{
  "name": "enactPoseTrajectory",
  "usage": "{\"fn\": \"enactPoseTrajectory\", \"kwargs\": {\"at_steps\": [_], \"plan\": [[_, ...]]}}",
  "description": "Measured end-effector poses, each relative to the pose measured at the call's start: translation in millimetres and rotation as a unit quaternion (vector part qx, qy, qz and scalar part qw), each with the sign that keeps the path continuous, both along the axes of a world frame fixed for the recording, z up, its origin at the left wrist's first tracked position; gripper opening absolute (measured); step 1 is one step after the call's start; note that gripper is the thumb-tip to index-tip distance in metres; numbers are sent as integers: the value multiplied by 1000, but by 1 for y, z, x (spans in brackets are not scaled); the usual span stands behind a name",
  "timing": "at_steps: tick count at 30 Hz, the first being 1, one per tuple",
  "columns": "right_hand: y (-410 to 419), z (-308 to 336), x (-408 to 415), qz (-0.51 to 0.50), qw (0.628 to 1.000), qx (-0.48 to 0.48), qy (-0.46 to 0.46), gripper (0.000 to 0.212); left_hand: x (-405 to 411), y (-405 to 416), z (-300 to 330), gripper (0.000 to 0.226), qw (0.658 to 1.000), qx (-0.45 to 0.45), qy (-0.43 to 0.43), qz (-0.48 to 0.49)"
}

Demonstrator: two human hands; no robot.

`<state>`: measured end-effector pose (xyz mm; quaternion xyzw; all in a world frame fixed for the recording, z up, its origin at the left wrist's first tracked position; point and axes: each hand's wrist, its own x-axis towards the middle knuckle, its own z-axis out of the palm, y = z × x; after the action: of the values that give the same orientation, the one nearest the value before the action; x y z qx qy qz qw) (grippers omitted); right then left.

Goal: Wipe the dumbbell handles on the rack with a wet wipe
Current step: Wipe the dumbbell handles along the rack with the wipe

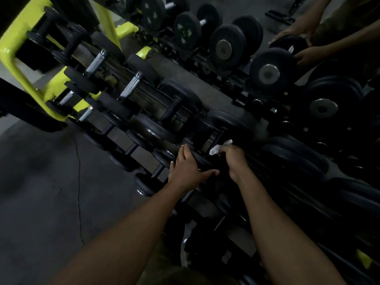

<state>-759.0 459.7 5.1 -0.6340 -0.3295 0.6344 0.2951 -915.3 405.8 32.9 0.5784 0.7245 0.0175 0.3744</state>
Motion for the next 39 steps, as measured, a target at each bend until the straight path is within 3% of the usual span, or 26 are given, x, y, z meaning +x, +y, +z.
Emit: {"fn": "enactPoseTrajectory", "kwargs": {"at_steps": [4, 6, 9, 12, 15, 17, 19, 22, 27, 31, 37, 39], "plan": [[-10, -4, 4, 56, 992, -102, -39, 11, 0, 0, 1, 142, 1000, 0, -1, 0], [-7, -5, 3, 56, 990, -114, -68, 17, 1, 0, 1, 142, 1000, 1, 0, 1], [1, -4, 3, 62, 990, -98, -81, 8, 0, -1, -1, 143, 1000, 2, -2, 3], [9, -4, 4, -47, 998, -38, -30, 17, -1, 0, -2, 143, 1000, 1, -7, 3], [15, -2, 6, -191, 980, 5, 50, 31, -1, -1, -2, 143, 1000, -1, -7, 1], [16, -1, 5, -205, 977, 5, 59, 35, -1, -1, -3, 144, 1000, -4, -9, 2], [11, 7, 0, -180, 982, -16, 53, 29, -1, 0, -3, 145, 1000, 0, -8, 5], [-1, 8, -5, -50, 996, -75, 11, 14, -1, 0, -3, 144, 1000, 5, -4, 2], [-1, 10, -4, 73, 989, -107, -77, 15, -1, 0, -3, 143, 1000, 5, -3, -1], [-1, 16, 1, 84, 988, -104, -83, 11, -1, -1, -4, 143, 1000, 4, -4, -5], [-7, 21, 3, 38, 995, -32, -82, 26, -2, 0, -7, 143, 1000, 15, -12, 2], [-6, 28, 4, 51, 995, -10, -82, 16, -2, 0, -7, 144, 1000, 17, -14, 6]]}}
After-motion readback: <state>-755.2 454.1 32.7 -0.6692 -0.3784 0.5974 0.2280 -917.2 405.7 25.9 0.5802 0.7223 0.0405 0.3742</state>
